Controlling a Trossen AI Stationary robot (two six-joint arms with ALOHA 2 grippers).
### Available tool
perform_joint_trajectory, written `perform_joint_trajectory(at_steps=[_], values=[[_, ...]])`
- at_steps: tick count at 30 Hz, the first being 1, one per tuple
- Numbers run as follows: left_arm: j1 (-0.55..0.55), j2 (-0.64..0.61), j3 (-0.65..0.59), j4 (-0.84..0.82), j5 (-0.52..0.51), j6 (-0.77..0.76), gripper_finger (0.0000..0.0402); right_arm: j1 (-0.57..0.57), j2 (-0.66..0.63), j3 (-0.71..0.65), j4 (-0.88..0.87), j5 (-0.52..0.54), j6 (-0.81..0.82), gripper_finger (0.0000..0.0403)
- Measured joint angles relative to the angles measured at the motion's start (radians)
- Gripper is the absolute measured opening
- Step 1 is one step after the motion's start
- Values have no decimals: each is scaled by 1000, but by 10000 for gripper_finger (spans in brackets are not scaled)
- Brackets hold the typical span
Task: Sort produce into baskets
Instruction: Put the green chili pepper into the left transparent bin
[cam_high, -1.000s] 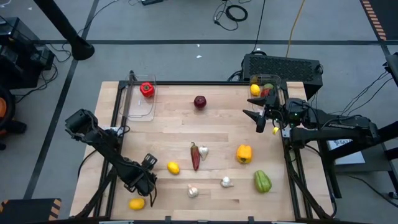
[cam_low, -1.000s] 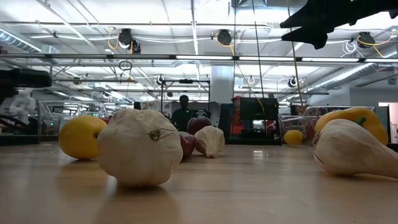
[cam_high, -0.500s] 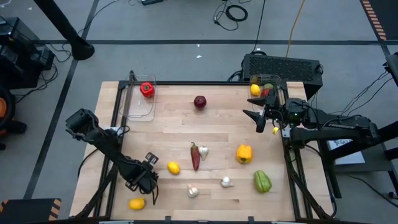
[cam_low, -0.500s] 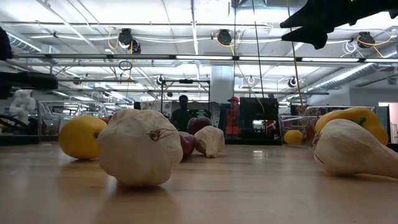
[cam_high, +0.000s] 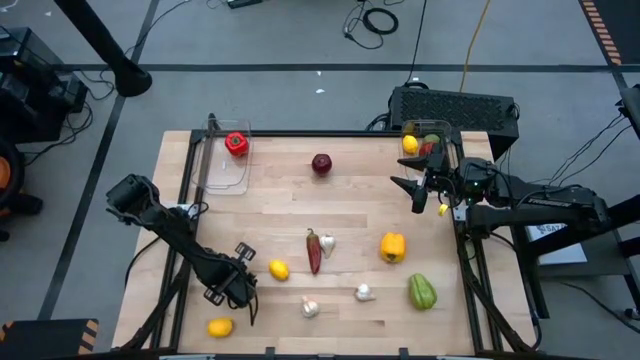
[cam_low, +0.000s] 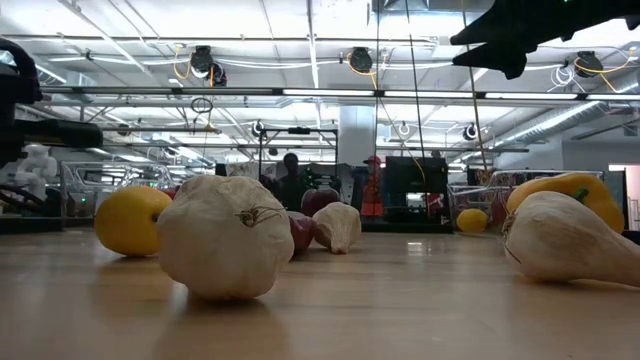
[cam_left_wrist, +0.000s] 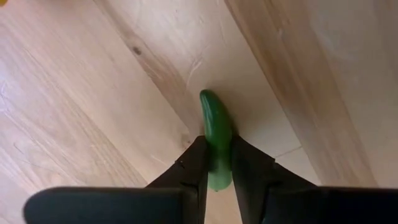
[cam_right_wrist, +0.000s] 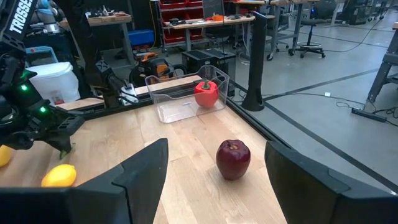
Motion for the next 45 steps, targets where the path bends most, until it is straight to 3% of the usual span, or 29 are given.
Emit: perform_joint_trajectory(at_steps=[7,16,21,31,39,45], values=[[6,2,36,-7,-73,-5,59,0,0,0,0,0,-1,258],[61,-28,210,-128,-395,-25,59,0,0,0,0,0,-3,258],[113,-147,251,-128,-579,34,59,0,0,0,0,0,-2,258],[286,-517,264,-78,-939,102,59,0,0,0,-2,0,-7,258],[481,-659,264,21,-1019,99,59,0,0,0,-2,0,-7,258],[635,-683,264,122,-985,70,59,0,0,0,-1,0,-8,258]])
